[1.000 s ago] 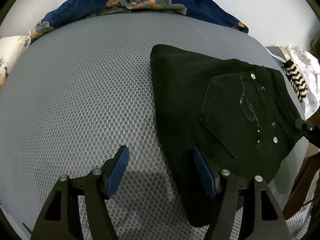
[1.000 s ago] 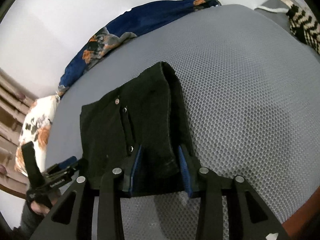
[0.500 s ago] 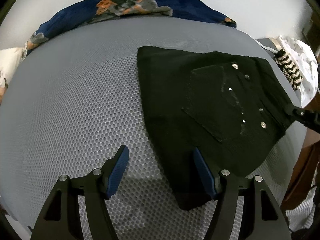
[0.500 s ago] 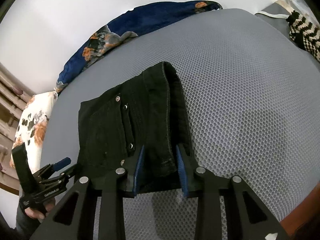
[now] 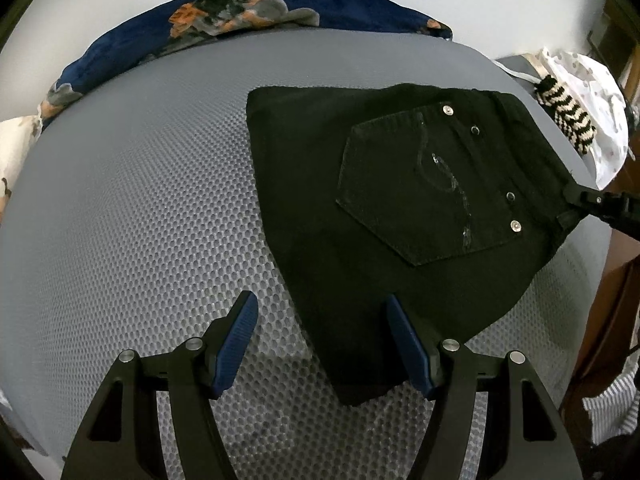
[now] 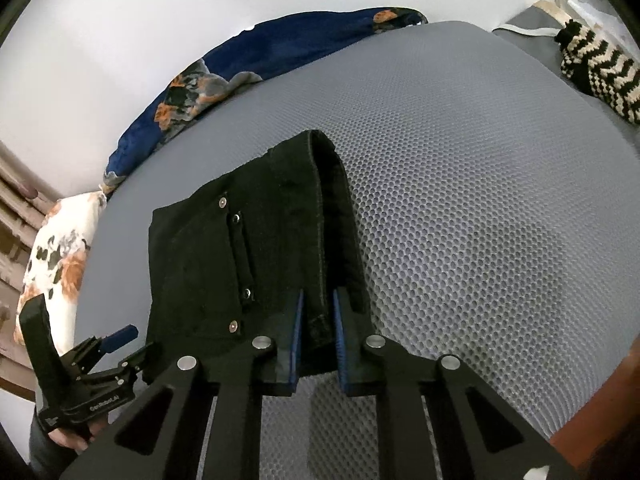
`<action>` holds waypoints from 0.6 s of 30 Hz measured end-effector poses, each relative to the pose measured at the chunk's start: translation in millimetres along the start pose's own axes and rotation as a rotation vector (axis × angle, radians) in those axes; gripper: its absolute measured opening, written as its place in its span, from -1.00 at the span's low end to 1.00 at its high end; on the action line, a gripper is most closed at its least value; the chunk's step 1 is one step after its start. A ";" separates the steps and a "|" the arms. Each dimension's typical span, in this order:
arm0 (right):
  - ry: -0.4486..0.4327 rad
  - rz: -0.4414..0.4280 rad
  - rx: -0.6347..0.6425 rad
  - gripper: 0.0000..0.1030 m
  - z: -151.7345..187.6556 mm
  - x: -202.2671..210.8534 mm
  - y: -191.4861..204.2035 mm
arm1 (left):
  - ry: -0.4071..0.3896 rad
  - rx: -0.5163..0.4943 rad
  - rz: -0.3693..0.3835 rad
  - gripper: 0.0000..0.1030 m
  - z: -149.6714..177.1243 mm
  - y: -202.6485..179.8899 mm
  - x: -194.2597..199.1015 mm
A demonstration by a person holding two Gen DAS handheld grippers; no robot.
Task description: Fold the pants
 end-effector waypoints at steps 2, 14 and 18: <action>0.008 0.009 0.006 -0.77 1.4 1.9 -0.4 | 0.007 -0.006 0.001 0.31 2.2 -1.1 -0.6; 0.052 0.042 -0.014 -0.74 8.6 -14.1 -12.6 | 0.040 -0.011 0.015 0.31 7.4 -3.4 -10.2; 0.042 0.029 -0.040 -0.57 4.8 -11.7 -13.5 | 0.027 -0.003 0.035 0.32 4.5 -1.7 -8.3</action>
Point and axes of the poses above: each gripper's, at about its wrist camera, not at the fingertips, and x roughly against the way its jaws point, y to its left, z to its underside, the point moved 8 cm from there along -x, roughly the way its jaws point, and after that the axes turned 5 degrees about -y, right-handed, at the moved point
